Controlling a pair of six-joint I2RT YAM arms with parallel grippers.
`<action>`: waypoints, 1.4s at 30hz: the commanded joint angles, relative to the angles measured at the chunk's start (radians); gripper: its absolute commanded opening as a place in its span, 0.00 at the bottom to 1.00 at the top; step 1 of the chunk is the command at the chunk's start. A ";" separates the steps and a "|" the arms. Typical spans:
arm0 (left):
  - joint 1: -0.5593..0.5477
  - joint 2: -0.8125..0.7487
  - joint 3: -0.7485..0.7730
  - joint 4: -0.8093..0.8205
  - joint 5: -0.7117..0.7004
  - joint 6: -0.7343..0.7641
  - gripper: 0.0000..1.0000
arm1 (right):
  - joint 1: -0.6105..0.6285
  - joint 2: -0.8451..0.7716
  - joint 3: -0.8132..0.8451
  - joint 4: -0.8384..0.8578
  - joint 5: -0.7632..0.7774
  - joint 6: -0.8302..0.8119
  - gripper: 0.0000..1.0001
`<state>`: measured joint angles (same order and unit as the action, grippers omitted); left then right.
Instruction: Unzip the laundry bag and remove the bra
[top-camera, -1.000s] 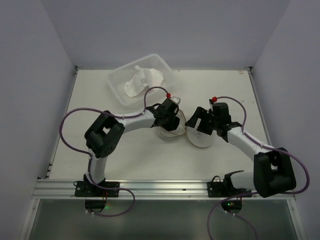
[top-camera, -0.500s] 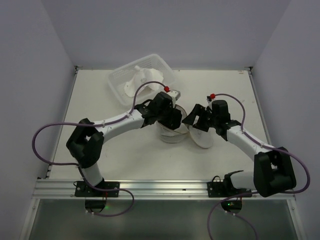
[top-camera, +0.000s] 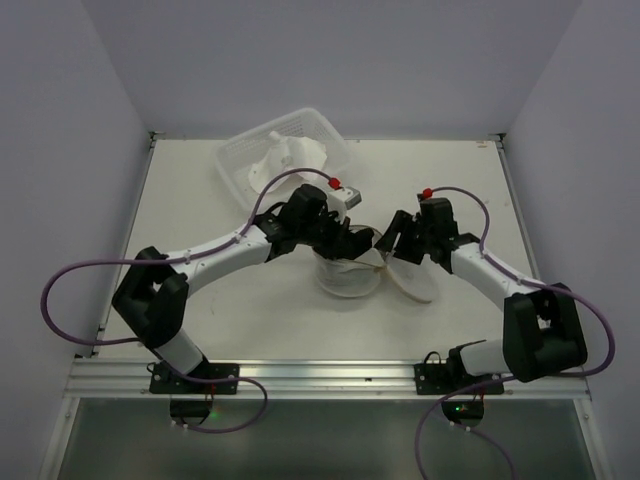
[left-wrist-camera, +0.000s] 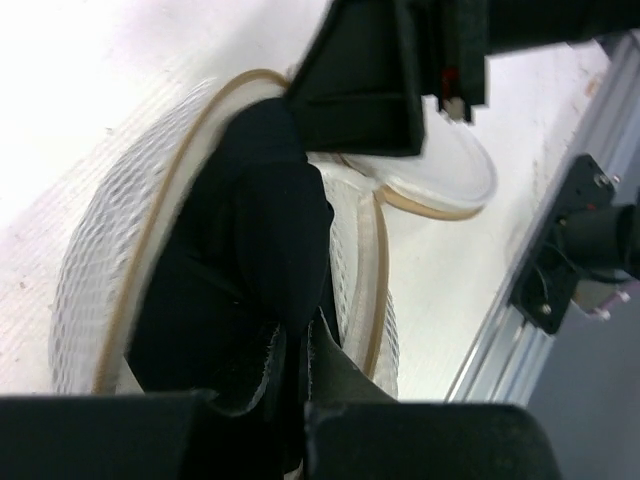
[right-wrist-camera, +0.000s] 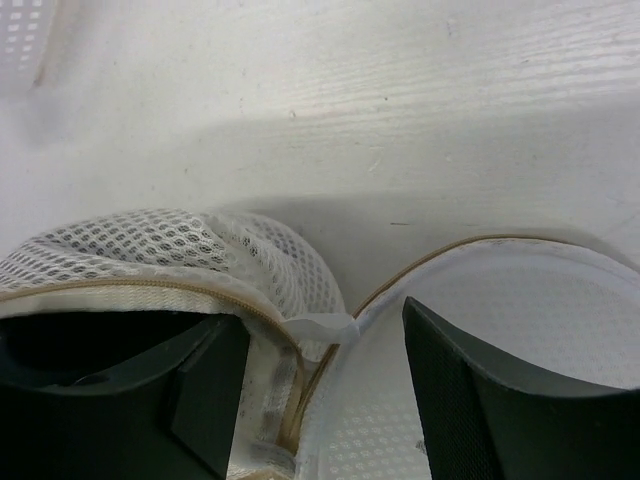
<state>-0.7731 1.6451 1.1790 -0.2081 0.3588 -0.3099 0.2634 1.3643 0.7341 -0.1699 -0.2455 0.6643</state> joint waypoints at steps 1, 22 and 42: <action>0.014 -0.085 -0.028 0.118 0.225 0.081 0.00 | -0.015 0.021 0.079 -0.072 0.066 -0.051 0.64; 0.020 0.044 0.106 0.220 -0.478 -0.228 0.00 | 0.019 -0.146 0.010 -0.066 0.000 -0.109 0.73; 0.095 0.019 0.321 0.214 -0.127 -0.466 0.00 | 0.028 -0.267 -0.026 -0.059 0.118 -0.061 0.85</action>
<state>-0.7063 1.7123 1.3830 0.0040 0.1421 -0.7898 0.2890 1.1580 0.6708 -0.2249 -0.1967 0.5900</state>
